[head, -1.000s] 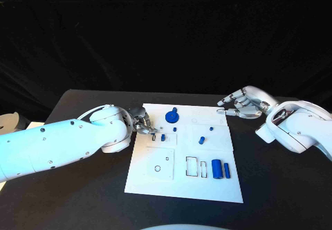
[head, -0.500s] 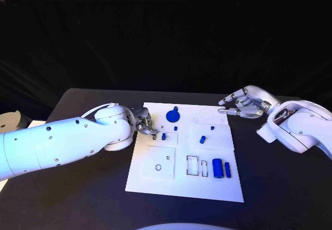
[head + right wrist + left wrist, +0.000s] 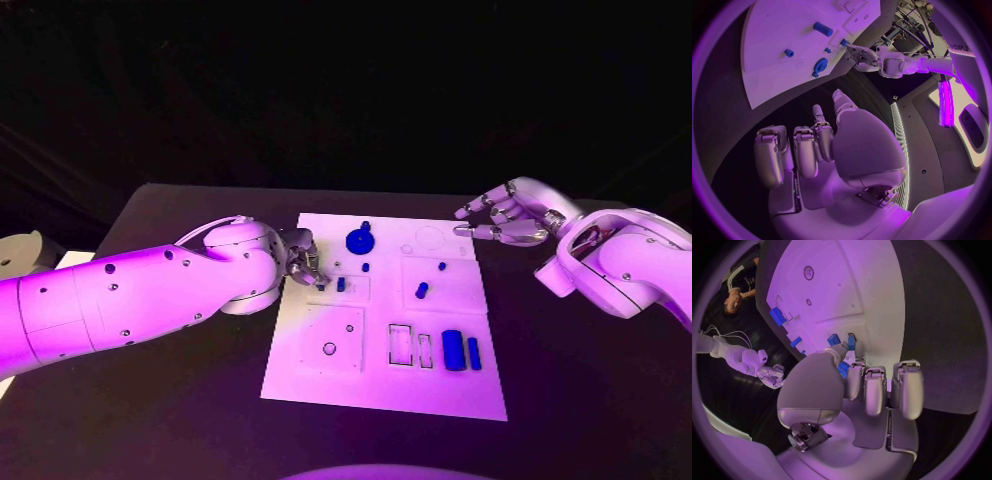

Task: Assemble the parts on the task board

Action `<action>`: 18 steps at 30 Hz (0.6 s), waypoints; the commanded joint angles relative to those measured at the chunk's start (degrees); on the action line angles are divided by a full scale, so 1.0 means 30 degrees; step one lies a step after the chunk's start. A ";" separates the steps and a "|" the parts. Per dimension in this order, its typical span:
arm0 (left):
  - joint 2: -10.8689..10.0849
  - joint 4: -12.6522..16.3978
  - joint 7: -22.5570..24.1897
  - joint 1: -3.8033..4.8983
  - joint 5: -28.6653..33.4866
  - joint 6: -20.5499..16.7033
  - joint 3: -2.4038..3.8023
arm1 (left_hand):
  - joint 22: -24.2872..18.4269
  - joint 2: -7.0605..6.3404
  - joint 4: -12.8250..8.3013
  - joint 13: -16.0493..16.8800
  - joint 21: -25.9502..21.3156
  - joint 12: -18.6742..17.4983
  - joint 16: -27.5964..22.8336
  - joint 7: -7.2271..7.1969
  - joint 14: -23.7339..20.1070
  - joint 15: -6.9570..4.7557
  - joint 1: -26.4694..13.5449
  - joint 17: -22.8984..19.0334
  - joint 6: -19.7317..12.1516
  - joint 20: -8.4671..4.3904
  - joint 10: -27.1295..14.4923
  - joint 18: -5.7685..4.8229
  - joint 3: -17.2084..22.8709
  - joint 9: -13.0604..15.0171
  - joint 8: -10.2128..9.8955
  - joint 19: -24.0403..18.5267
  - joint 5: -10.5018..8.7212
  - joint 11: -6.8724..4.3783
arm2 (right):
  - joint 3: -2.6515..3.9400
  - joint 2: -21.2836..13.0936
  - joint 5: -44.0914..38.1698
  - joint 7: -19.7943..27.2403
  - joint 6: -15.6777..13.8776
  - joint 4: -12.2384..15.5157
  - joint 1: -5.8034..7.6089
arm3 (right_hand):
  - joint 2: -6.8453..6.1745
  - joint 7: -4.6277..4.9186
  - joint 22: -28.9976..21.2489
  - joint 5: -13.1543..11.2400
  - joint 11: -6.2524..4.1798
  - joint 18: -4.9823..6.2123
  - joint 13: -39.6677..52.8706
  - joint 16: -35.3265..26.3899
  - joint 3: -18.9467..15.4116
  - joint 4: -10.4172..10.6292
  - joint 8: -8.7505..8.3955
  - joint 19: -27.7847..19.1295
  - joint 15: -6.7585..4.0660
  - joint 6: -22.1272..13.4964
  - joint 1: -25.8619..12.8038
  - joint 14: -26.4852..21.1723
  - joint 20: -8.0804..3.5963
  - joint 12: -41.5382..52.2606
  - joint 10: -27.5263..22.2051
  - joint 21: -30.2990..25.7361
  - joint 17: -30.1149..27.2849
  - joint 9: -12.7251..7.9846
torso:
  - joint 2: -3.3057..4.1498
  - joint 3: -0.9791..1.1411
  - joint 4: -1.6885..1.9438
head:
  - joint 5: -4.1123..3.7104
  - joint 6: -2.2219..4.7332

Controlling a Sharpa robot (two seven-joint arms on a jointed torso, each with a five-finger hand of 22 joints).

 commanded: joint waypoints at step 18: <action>0.0046 -0.0001 -0.0212 -0.0028 -0.0165 0.1328 0.0005 | 0.3948 -0.0115 -0.0993 0.1330 0.0040 0.0039 0.0059 -0.0237 0.1976 -0.0144 0.0208 0.5029 0.0197 -0.0104 0.0094 -0.0318 0.1113 0.1815 0.0082 0.1463 0.0038 -0.0128 | 0.0001 0.0002 -0.0105 0.0142 0.0225 0.0026 -0.0013 | 0.0124 0.0014 0.4334 0.0019 0.0054 0.0050 0.2926 -0.0115 -0.0116 0.0007 0.0065 0.1613 0.0073 0.0019 -0.0116 0.1815 0.0172 -0.0086 0.0148 -0.0088 0.4305 0.0029 | 0.0005 -0.0023 0.0020 | -0.0013 -0.0039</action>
